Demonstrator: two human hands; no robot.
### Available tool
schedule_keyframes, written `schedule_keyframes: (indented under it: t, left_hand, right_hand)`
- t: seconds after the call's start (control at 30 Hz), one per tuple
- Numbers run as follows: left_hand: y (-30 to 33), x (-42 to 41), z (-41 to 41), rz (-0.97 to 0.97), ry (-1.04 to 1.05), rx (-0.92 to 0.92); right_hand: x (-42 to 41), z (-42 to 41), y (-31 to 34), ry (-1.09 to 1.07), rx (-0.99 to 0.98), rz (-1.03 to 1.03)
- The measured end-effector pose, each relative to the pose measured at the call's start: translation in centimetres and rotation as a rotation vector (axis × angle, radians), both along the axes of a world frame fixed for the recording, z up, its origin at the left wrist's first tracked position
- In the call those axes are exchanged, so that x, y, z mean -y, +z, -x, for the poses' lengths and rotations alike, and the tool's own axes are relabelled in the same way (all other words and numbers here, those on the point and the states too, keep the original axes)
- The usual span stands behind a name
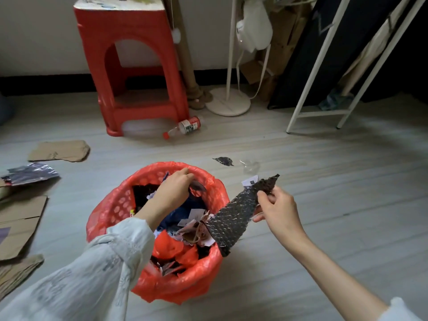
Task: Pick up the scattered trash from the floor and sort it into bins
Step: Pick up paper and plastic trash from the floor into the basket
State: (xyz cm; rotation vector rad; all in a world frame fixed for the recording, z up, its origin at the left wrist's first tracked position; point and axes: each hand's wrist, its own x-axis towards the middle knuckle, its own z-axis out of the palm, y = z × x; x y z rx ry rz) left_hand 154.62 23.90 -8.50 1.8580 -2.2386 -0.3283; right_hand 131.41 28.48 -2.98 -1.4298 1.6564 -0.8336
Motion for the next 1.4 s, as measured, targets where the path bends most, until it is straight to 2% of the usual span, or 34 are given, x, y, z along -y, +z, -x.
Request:
schedule_keyframes:
  t: [0.13, 0.2, 0.37, 0.53, 0.67, 0.77, 0.87, 0.97, 1.03, 1.13, 1.2, 1.3, 1.4]
  left_hand:
    - [0.5, 0.3, -1.4, 0.082, -0.101, 0.279]
    - [0.4, -0.1, -1.7, 0.085, -0.129, 0.319]
    - [-1.0, -0.8, -1.1, 0.127, 0.040, 0.082]
    - [-2.2, -1.1, -1.5, 0.195, -0.097, 0.065]
    - [-1.0, -2.3, -2.5, 0.229, -0.088, 0.094]
    - [0.4, -4.2, -3.8, 0.268, 0.019, 0.025]
    - [0.6, -6.7, -5.4, 0.298, 0.117, -0.023]
    - [1.0, -10.2, -5.8, 0.333, 0.243, -0.139]
    - [1.5, -12.4, -5.8, 0.359, 0.356, -0.266]
    - [1.6, -14.9, -6.0, 0.360, 0.568, -0.474]
    - [1.4, -16.3, -6.0, 0.338, 0.662, -0.527]
    - [1.3, -18.1, -5.6, 0.381, 0.629, -0.484]
    - [1.6, -19.1, -4.1, 0.405, 0.370, -0.302]
  right_hand:
    - [1.0, -0.4, -0.4, -0.023, 0.023, 0.006]
    - [1.4, -0.8, -0.4, -0.029, 0.045, 0.012]
    - [1.5, -1.8, 0.2, -0.040, 0.110, 0.057]
    - [1.5, -2.6, 0.5, -0.094, 0.166, 0.094]
    - [1.0, -3.2, 1.2, -0.075, 0.119, 0.183]
    - [0.1, -4.7, 2.0, 0.012, 0.103, 0.228]
    - [-1.4, -7.0, 1.1, 0.282, 0.157, 0.057]
    - [-3.6, -8.7, -0.1, 0.563, -0.035, -0.019]
    - [-4.3, -9.4, -0.2, 0.624, -0.124, 0.027]
    - [-4.1, -9.9, -0.1, 0.664, -0.159, 0.086]
    - [-4.1, -9.9, -0.9, 0.745, -0.280, 0.078]
    - [-4.6, -8.6, -2.1, 0.859, -0.484, 0.035]
    - [-4.9, -7.0, -2.2, 0.849, -0.630, 0.171]
